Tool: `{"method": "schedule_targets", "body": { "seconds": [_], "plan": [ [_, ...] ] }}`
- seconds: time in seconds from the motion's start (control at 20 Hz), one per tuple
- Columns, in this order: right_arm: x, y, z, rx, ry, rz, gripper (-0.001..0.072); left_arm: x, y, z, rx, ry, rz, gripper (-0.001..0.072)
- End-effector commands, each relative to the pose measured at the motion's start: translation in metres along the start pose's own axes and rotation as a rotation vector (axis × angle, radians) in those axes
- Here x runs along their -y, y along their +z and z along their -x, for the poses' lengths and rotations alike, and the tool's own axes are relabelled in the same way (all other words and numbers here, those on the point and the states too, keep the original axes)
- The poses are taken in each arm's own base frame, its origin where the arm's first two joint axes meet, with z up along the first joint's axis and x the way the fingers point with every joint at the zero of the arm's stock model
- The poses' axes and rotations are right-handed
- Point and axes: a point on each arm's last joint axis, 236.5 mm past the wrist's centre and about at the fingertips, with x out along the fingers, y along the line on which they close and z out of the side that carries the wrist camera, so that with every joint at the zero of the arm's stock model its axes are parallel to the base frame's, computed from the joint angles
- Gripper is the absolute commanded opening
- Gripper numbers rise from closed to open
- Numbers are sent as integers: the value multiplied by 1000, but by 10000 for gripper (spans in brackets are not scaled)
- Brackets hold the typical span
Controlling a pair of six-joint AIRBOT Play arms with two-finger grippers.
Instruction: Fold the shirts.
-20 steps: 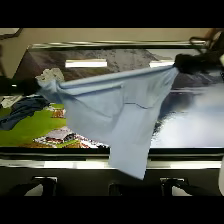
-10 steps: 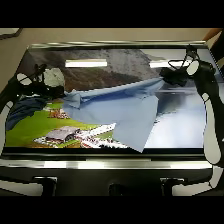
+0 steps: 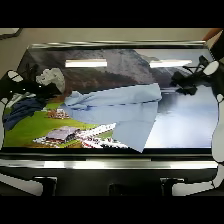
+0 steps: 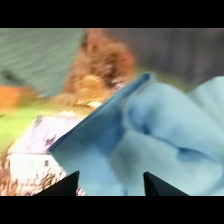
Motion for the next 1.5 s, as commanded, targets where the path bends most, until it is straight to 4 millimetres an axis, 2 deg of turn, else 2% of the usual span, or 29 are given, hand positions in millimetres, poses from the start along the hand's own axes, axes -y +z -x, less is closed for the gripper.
{"method": "schedule_targets", "body": {
  "seconds": [0.0, 0.1, 0.3, 0.55, 0.65, 0.85, 0.95, 1.05, 1.1, 1.2, 1.3, 1.45],
  "plan": [
    [38, -66, 8, -297, -24, 56, 489, -28, -35, -19, -128, 0, 117, 536],
    [37, -85, 3, -366, 2, 70, 490, -24, -44, -45, -144, -56, 180, 534],
    [39, -87, -1, -366, 4, 62, 489, -22, -28, -69, -80, -115, 273, 526],
    [38, -79, -4, -332, 9, 69, 489, -37, -28, -75, -78, -87, 283, 522],
    [37, -76, -5, -319, 11, 69, 489, -40, -30, -75, -83, -78, 277, 491],
    [37, -79, -9, -327, 17, 61, 489, -35, -32, -79, -94, -80, 269, 237],
    [38, -89, -14, -355, 27, 46, 489, -33, -36, -82, -110, -82, 266, 226],
    [42, -104, -25, -394, 35, 24, 489, -31, -42, -83, -132, -87, 248, 113],
    [43, -112, -31, -412, 45, 10, 490, -30, -45, -81, -147, -93, 226, 31],
    [36, -126, -45, -430, 95, -15, 496, -31, -50, -79, -171, -100, 215, 30],
    [26, -140, -63, -433, 127, 1, 558, -31, -52, -74, -181, -105, 195, 30],
    [7, -154, -90, -422, 128, 117, 568, -26, -48, -66, -159, -109, 163, 30]
  ]
}}
